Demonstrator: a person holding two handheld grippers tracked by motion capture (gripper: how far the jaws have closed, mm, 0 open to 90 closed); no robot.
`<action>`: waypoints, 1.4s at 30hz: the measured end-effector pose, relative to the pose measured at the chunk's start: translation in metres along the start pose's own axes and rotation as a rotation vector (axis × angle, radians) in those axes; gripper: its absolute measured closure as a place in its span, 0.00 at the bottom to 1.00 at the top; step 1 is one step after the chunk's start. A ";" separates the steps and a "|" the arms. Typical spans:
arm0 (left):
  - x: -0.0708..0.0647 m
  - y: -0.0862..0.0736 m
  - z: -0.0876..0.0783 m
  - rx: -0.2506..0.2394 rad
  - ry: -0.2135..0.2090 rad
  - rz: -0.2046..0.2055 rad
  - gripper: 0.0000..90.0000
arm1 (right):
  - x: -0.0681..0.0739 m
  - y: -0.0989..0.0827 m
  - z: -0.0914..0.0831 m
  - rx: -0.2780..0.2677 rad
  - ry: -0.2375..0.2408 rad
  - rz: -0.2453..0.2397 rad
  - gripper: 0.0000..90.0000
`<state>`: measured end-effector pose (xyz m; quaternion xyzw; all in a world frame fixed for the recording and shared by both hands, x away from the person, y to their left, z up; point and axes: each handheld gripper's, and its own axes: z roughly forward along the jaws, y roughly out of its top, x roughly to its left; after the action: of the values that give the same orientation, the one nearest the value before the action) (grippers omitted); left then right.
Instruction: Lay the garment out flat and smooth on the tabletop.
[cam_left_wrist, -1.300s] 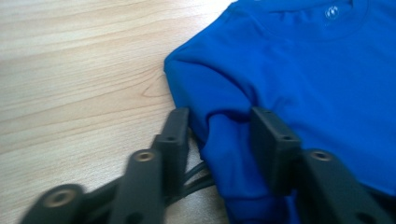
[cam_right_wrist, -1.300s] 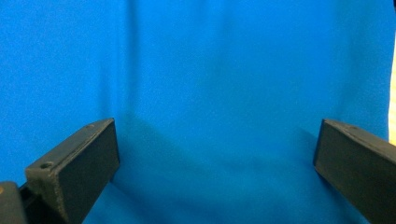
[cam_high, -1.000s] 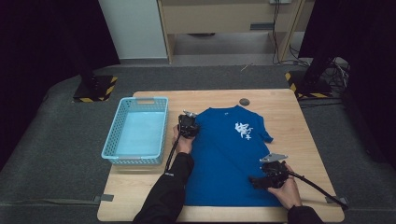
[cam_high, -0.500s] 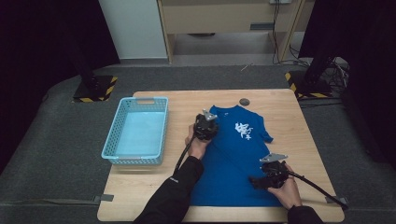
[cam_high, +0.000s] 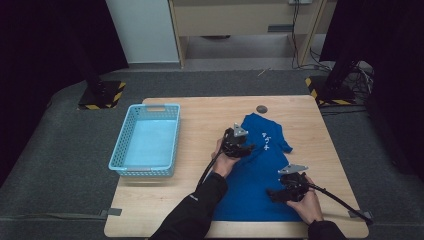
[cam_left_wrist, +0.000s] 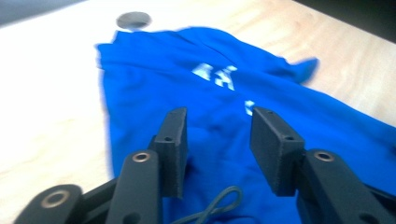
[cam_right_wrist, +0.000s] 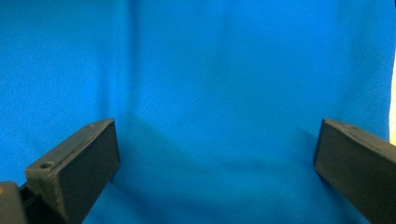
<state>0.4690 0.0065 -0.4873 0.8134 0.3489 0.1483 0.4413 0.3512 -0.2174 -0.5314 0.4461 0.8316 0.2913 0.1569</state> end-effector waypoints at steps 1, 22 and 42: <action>0.004 0.000 -0.001 0.001 0.010 -0.003 0.61 | 0.000 0.000 0.000 0.001 0.001 0.000 0.00; 0.014 -0.011 0.023 0.105 -0.003 -0.017 0.50 | 0.000 0.000 0.000 0.002 0.002 0.000 0.00; 0.030 0.000 -0.007 0.086 0.123 -0.027 0.96 | 0.000 0.000 0.000 0.000 0.002 0.000 0.00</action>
<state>0.4861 0.0320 -0.4855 0.8161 0.3924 0.1768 0.3856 0.3512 -0.2174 -0.5314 0.4460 0.8317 0.2916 0.1561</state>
